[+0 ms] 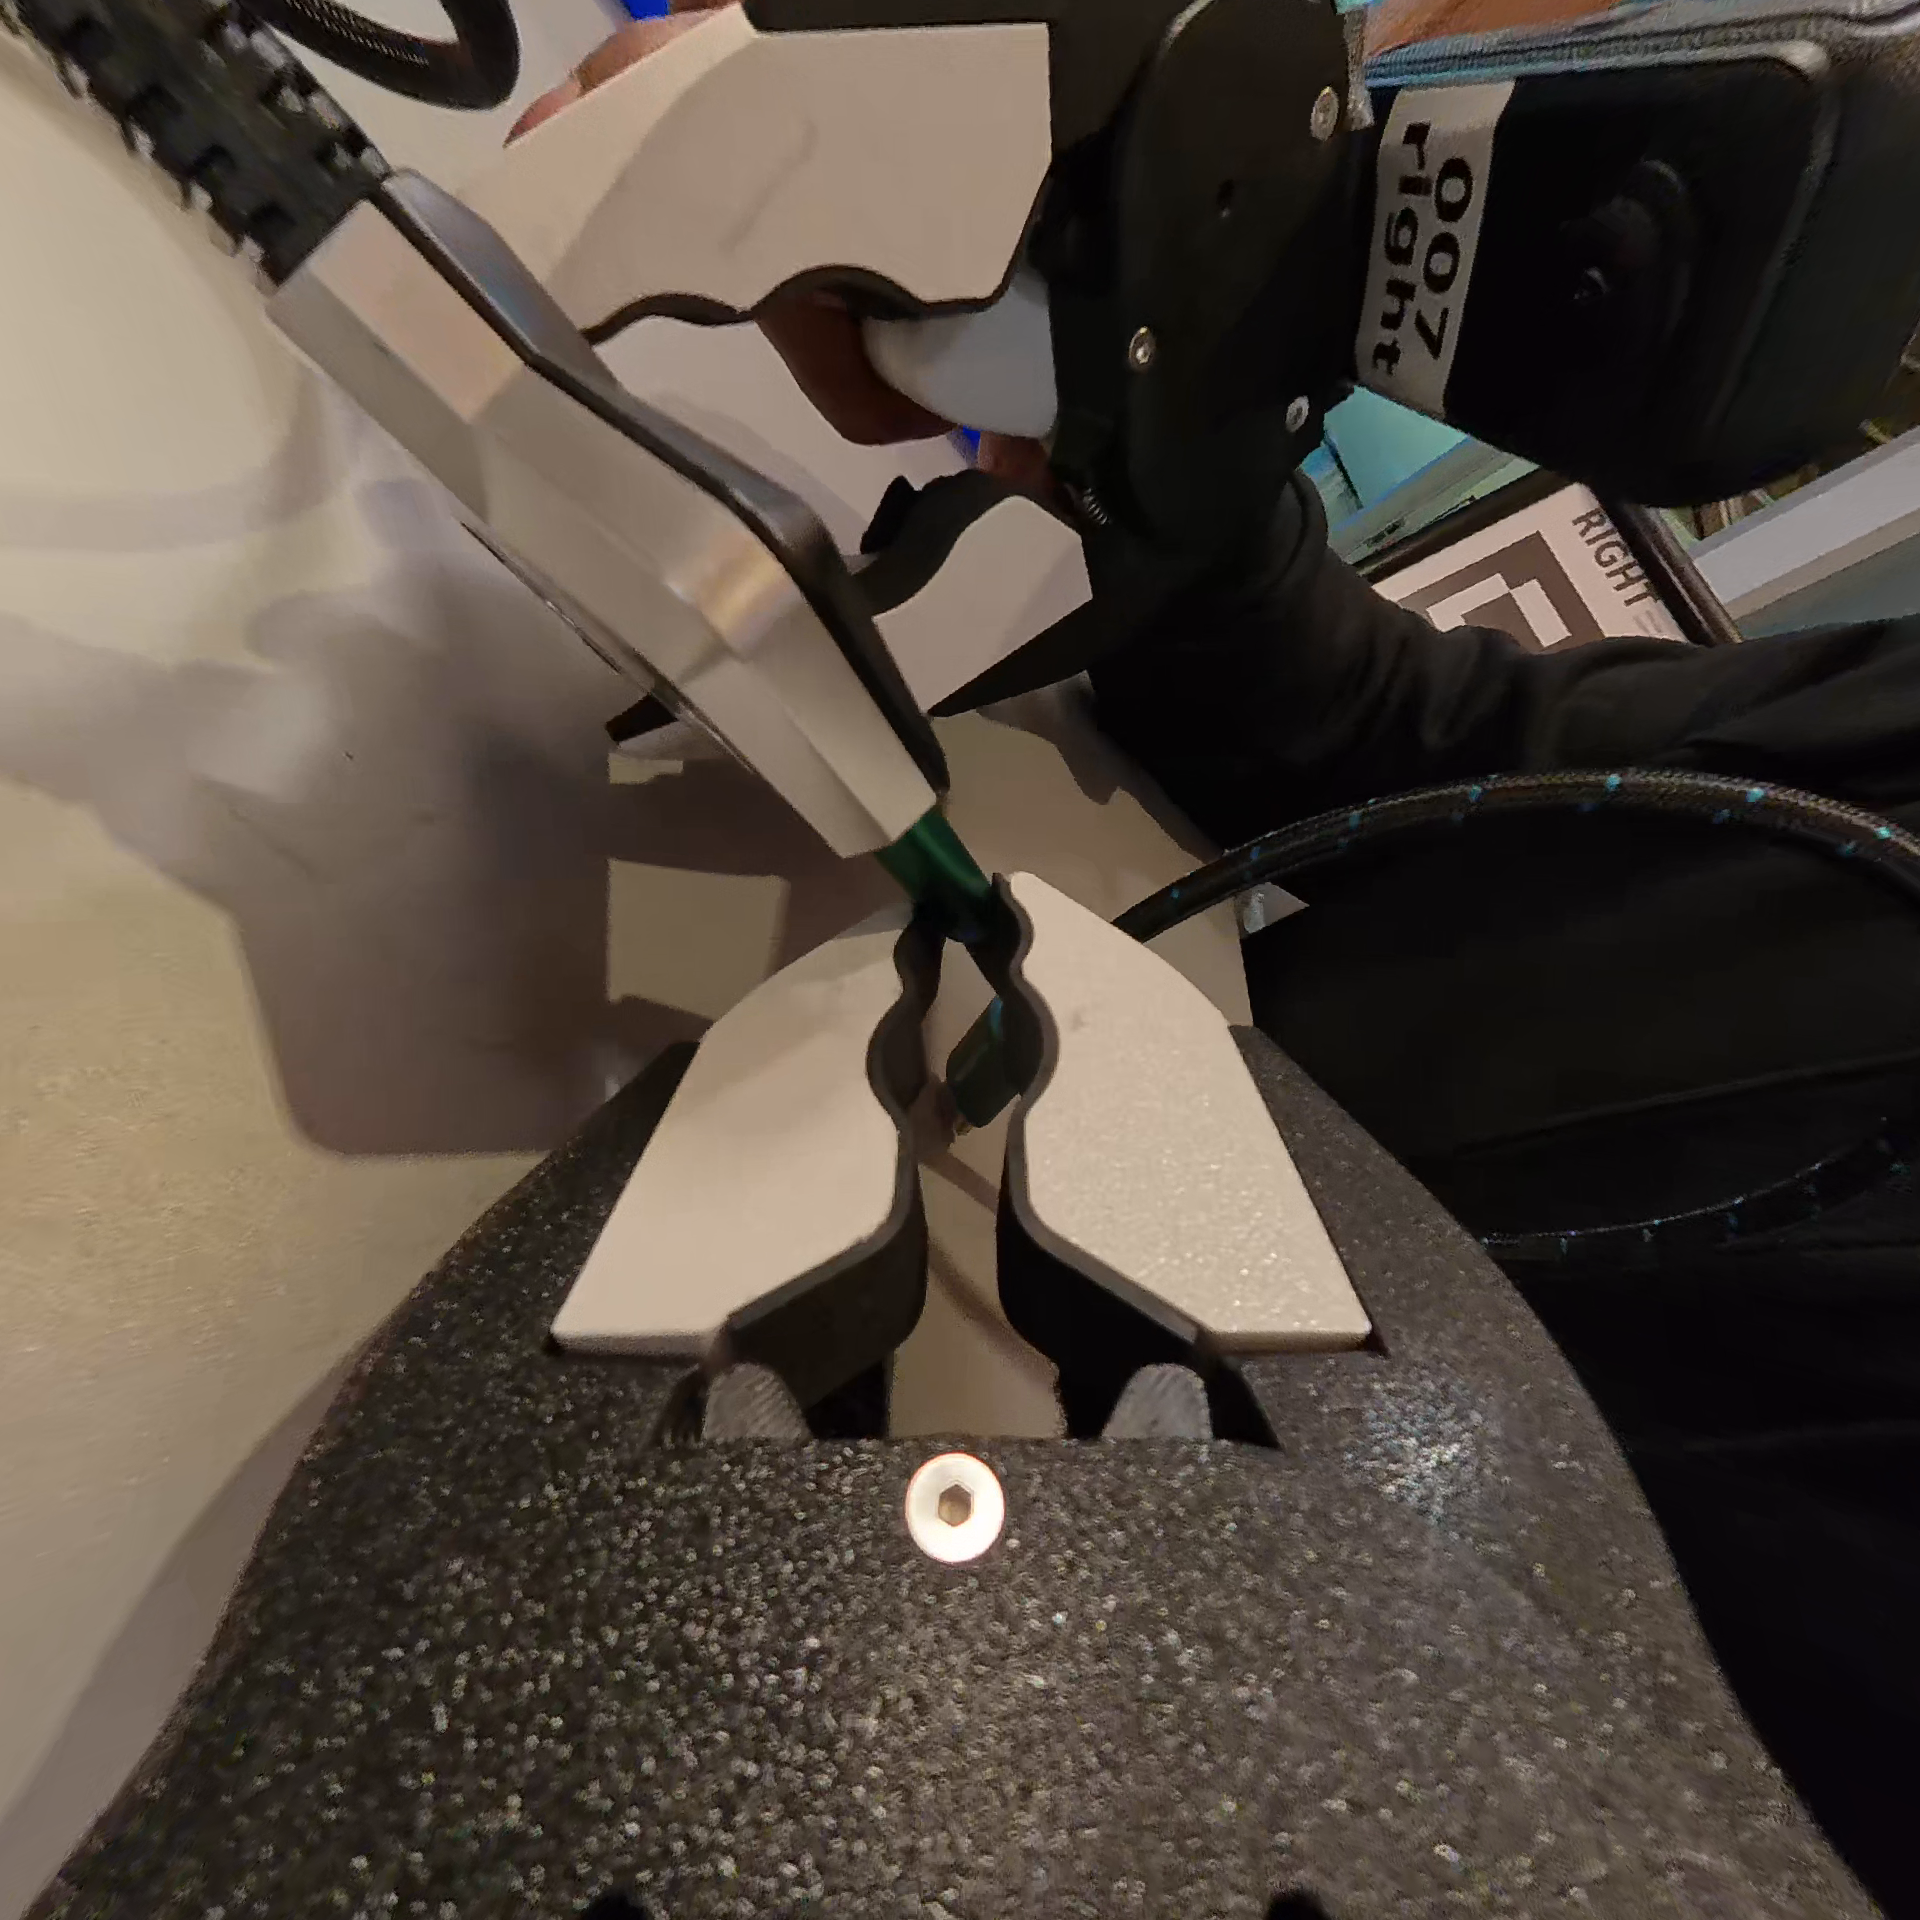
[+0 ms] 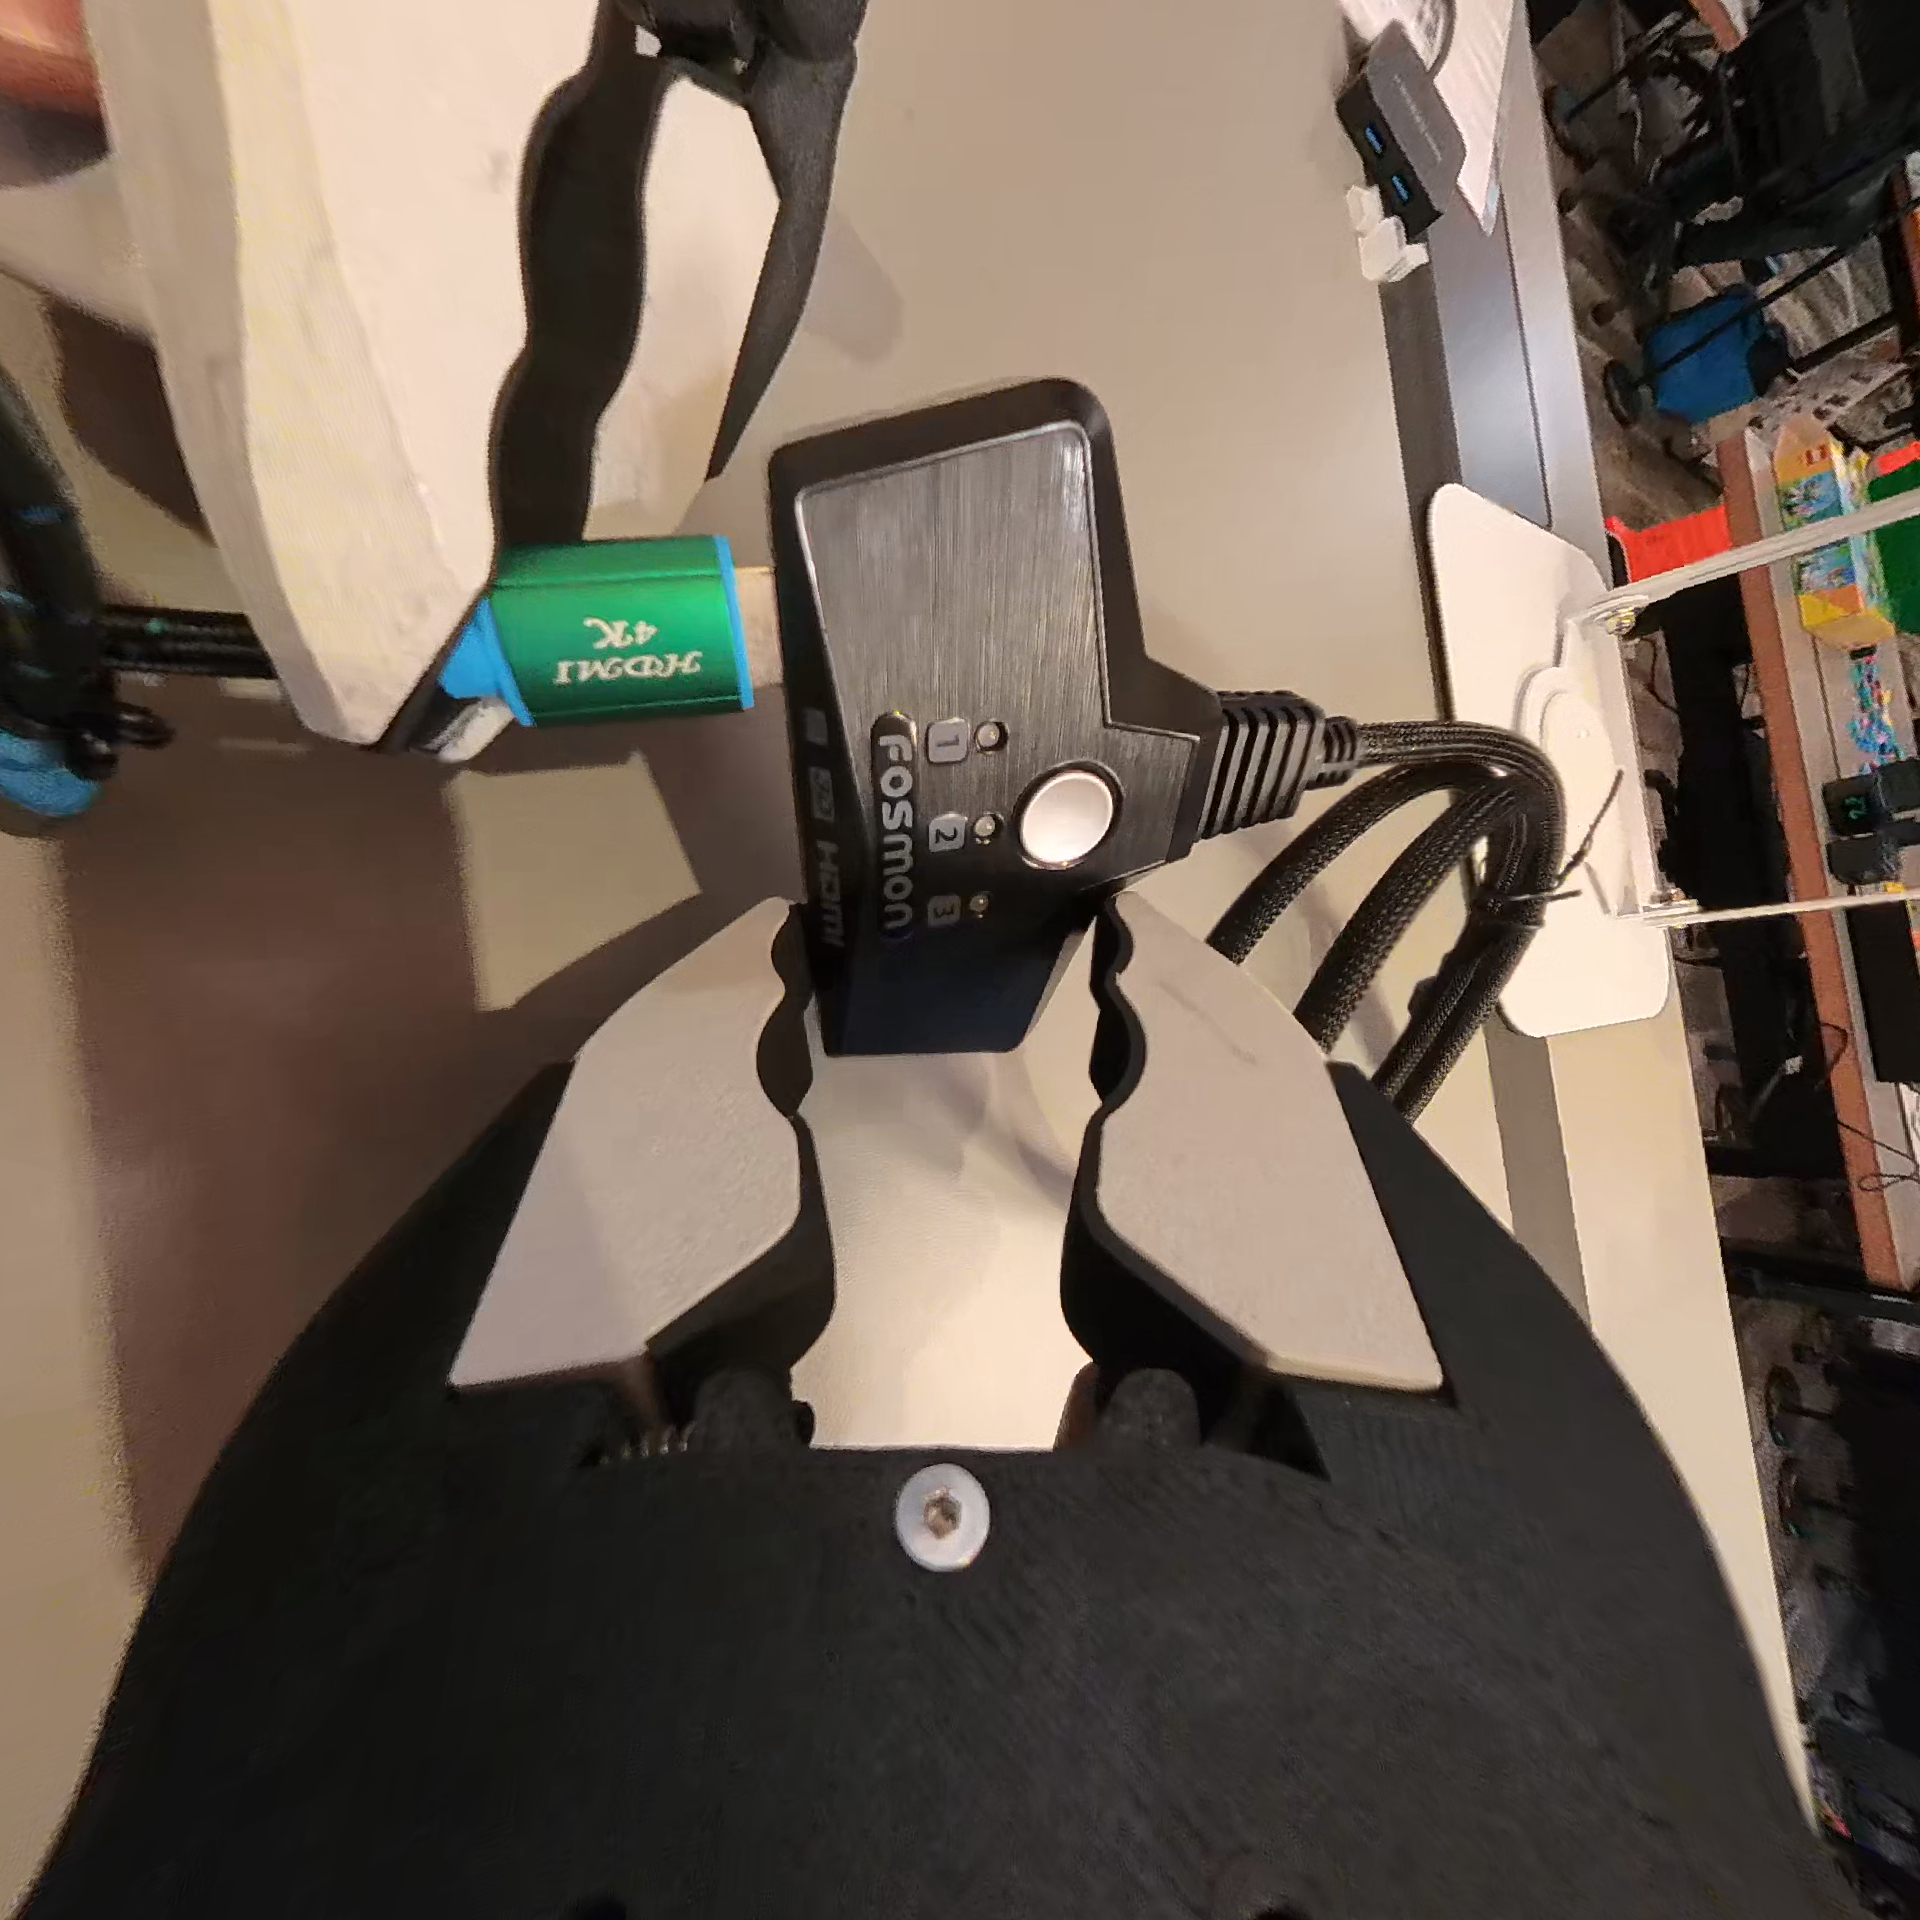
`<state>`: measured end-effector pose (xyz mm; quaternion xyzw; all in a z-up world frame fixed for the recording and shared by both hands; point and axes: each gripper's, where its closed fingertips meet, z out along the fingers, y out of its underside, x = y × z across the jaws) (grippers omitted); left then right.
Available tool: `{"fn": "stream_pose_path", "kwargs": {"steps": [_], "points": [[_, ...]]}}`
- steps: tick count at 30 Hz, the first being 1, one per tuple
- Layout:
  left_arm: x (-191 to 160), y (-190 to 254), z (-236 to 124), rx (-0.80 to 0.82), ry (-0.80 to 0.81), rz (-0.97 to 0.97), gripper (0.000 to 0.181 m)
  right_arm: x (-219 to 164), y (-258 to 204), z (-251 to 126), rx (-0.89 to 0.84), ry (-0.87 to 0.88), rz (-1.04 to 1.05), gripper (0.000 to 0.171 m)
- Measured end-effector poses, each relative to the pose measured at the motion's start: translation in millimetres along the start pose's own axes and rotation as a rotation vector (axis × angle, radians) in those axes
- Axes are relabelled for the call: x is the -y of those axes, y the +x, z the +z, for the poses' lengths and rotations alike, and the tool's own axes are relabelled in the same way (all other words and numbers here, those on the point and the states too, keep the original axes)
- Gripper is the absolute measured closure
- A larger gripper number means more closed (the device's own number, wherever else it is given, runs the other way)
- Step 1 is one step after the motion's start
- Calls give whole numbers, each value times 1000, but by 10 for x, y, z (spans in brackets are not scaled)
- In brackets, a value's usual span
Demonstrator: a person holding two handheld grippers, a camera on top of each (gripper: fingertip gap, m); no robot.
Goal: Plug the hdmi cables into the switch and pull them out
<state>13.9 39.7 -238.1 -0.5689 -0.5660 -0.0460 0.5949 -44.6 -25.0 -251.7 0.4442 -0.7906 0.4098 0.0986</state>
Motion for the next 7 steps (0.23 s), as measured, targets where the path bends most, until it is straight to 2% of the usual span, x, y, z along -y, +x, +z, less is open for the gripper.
{"fn": "stream_pose_path", "kwargs": {"steps": [7], "points": [[220, -88, -210, 192, 67, 196, 172, 88, 160, -128, 66, 125, 262, 116]]}}
